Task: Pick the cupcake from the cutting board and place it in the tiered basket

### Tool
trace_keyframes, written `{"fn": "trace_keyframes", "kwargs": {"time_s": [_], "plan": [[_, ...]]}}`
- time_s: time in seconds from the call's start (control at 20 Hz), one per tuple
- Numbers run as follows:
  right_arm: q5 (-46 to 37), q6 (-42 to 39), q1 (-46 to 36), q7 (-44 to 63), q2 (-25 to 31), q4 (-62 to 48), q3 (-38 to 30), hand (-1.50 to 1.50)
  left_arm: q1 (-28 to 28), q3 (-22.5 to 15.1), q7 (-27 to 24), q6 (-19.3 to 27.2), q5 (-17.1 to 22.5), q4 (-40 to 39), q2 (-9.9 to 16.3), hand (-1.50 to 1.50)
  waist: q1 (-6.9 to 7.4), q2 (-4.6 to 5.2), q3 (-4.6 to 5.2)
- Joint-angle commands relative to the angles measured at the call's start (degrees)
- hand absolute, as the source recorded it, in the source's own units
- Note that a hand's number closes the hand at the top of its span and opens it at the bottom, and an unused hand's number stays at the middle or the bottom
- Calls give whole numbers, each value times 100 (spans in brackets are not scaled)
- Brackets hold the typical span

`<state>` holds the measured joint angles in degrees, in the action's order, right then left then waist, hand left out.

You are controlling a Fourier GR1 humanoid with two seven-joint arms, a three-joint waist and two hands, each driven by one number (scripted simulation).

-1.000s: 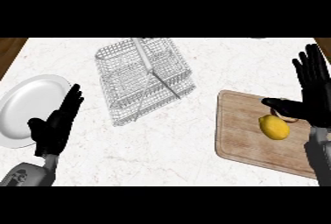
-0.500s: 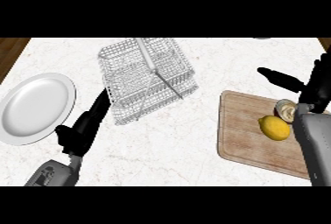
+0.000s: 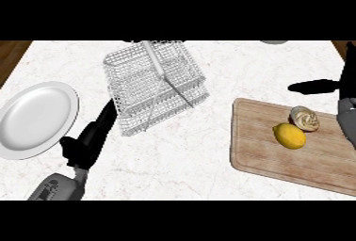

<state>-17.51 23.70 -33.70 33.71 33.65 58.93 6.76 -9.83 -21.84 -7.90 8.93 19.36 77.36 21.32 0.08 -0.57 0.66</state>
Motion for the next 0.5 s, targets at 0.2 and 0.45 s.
{"fn": "trace_keyframes", "kwargs": {"time_s": [0.2, 0.45], "plan": [[-111, -3161, -1096, 2602, 603, 132, 1060, -150, -1, 84, 69, -52, 50, -109, 17, 0, 62, -23, -7], [317, -3930, -1349, 4065, 234, 911, 1104, -150, -82, 253, 1, -201, 84, -215, 28, 0, -88, 3, -48]]}}
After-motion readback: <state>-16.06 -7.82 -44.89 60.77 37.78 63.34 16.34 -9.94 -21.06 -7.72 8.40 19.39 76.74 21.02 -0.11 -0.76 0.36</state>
